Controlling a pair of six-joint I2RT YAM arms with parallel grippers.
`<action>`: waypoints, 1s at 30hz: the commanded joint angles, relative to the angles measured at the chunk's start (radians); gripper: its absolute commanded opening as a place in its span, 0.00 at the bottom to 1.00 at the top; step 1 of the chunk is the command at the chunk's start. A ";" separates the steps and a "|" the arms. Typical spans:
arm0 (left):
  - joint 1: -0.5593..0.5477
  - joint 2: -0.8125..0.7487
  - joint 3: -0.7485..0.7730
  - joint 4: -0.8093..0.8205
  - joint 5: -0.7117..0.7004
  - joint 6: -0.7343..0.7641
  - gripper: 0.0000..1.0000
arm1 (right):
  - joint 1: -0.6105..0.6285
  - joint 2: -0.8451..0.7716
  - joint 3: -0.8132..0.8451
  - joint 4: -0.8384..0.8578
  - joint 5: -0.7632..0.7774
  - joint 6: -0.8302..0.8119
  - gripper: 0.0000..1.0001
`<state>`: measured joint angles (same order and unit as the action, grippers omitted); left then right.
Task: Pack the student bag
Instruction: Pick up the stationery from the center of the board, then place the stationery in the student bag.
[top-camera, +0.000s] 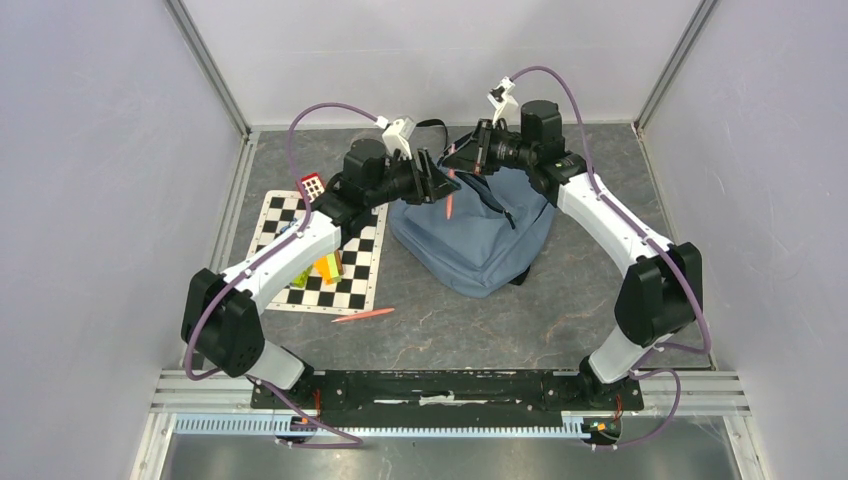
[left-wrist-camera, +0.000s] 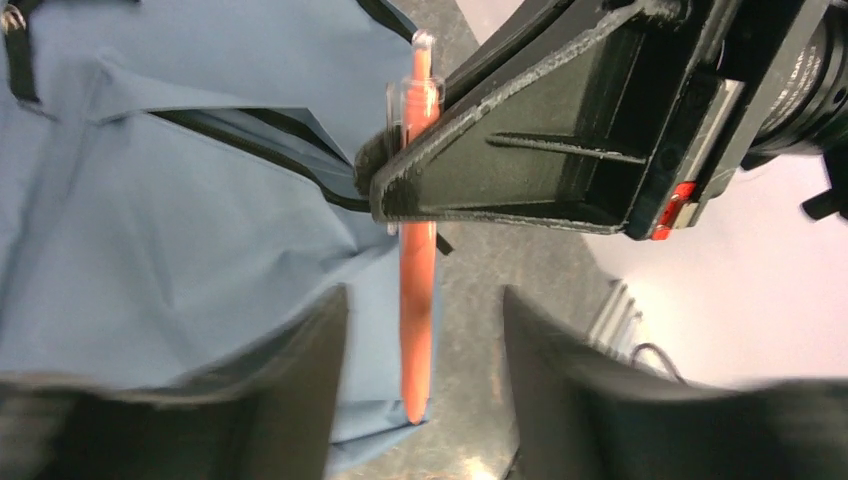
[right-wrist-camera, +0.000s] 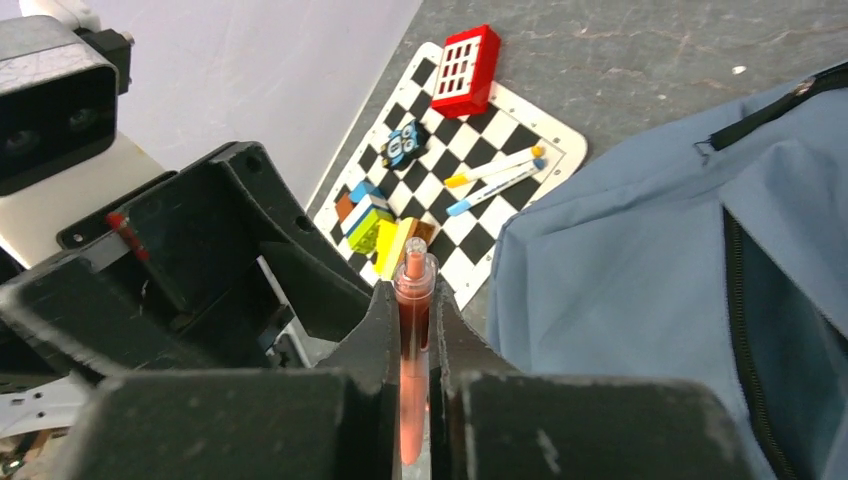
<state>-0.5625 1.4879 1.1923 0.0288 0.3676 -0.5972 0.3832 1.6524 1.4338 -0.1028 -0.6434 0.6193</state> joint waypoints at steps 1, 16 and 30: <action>-0.004 -0.008 0.038 0.007 -0.030 -0.014 0.80 | -0.038 0.008 0.050 0.024 0.054 -0.073 0.00; 0.022 -0.090 -0.038 -0.157 -0.228 -0.026 1.00 | -0.110 0.076 0.025 0.223 0.353 -0.479 0.00; 0.046 -0.130 -0.071 -0.183 -0.269 -0.041 1.00 | -0.103 0.120 -0.068 0.269 0.258 -0.505 0.00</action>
<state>-0.5228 1.3994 1.1240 -0.1535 0.1284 -0.6102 0.2714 1.7672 1.3880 0.1135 -0.3447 0.1234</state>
